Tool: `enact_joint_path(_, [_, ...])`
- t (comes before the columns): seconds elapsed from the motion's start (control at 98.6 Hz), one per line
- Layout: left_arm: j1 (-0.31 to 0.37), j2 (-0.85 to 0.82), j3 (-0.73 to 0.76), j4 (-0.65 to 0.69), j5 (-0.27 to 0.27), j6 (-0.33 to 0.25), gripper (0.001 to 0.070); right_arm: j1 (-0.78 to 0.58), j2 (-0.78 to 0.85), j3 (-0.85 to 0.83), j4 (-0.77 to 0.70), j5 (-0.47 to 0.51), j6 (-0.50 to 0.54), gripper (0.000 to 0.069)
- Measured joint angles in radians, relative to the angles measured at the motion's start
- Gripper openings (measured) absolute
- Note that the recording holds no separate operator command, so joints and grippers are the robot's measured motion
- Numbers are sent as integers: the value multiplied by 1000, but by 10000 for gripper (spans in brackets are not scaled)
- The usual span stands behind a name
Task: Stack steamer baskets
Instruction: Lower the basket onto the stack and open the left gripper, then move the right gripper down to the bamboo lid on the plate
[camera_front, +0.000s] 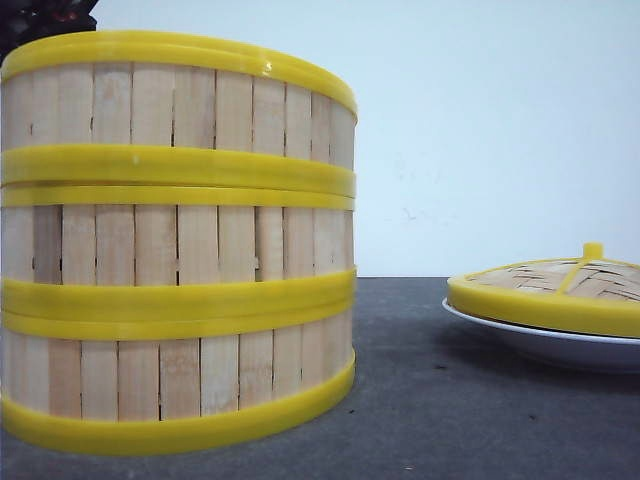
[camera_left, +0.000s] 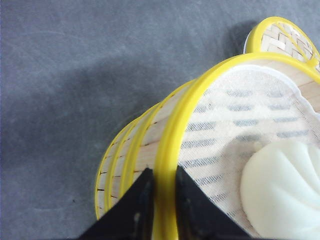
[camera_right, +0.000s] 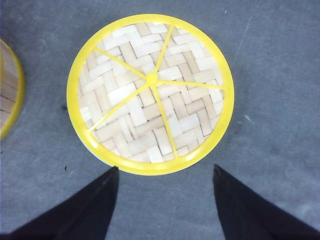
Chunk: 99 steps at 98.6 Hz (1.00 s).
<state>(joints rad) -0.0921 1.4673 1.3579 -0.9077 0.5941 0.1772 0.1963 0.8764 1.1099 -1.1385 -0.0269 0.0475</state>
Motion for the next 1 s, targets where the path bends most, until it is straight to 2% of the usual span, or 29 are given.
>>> enact_joint_path(0.365, [-5,0,0,2,-69,14,37,0,0,0,0,0,0,364])
enact_joint_path(0.416, [-5,0,0,3,-72,14,66,0,0,0,0,0,0,364])
enact_joint_path(0.578, [-5,0,0,29,-95,14,232,0,0,0,6,0,0,364])
enact_joint_path(0.67, [-5,0,0,31,-98,13,261,0,0,-1,29,0,0,364])
enact_joint_path(0.801, [-5,-5,1,31,-103,-8,267,0,2,-20,78,0,0,364])
enact_joint_path(0.883, [-5,-25,10,26,-138,-28,267,0,14,-43,108,-3,0,364])
enact_joint_path(1.004, [-3,-107,32,37,-245,-66,267,0,56,-88,147,-17,1,364])
